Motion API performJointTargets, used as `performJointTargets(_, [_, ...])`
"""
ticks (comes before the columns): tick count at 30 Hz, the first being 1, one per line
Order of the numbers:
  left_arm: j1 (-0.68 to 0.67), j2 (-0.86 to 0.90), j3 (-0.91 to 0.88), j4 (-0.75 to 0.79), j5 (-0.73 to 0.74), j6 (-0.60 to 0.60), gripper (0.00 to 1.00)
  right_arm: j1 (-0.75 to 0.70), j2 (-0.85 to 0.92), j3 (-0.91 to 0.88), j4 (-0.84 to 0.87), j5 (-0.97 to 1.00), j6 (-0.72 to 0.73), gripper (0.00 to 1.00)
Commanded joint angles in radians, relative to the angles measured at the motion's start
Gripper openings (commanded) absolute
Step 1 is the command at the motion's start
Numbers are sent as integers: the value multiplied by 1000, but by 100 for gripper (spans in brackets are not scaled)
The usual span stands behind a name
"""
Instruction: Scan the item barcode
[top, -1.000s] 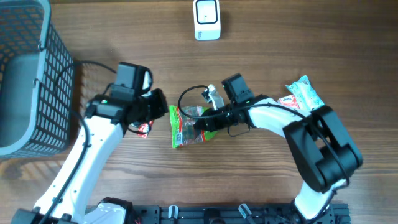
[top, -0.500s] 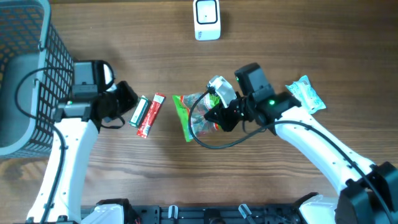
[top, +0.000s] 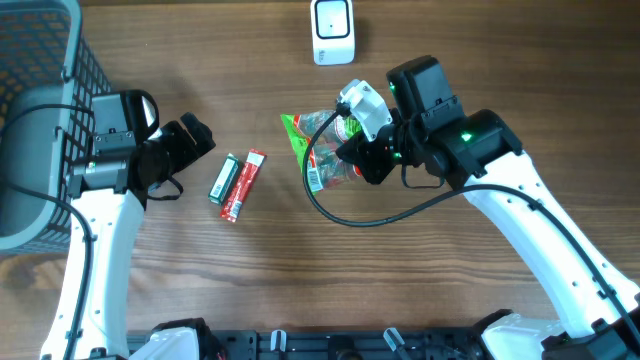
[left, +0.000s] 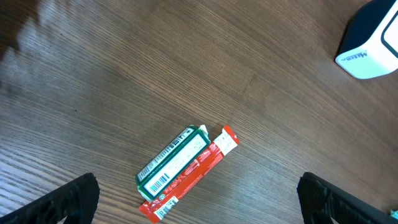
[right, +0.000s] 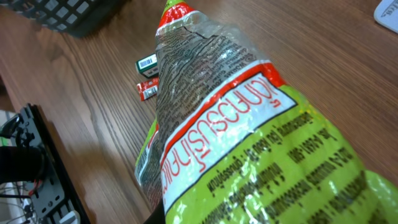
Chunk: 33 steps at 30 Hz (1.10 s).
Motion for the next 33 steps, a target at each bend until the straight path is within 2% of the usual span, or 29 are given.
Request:
performJointTargets(1, [5,-13,18,0,-16,12,100,4,-16,23,10,-6,-10,4])
performJointTargets(4, [5,-13,18,0,-16,12,100,4,-16,23,12,-6,62,4])
performJointTargets(8, [5,-13,18,0,-16,12,100,4,-16,24,31,-1,57,4])
performJointTargets(11, [5,-13,18,0,-16,12,100,4,-15,70,6,113,84,4])
performJointTargets(15, [5,-13,18,0,-16,12,100,4,4,293,-141,208,11,4])
performJointTargets(21, [5,-13,18,0,-16,12,100,4,182,866,-428,306,-21,4])
performJointTargets(24, [5,-13,18,0,-16,12,100,4,310,1114,-480,363,-47,4])
performJointTargets(29, [5,-13,18,0,-16,12,100,14,427,1154,-410,394,-201,4])
performJointTargets(33, [5,-13,18,0,-16,12,100,58,555,1154,-375,639,-302,4])
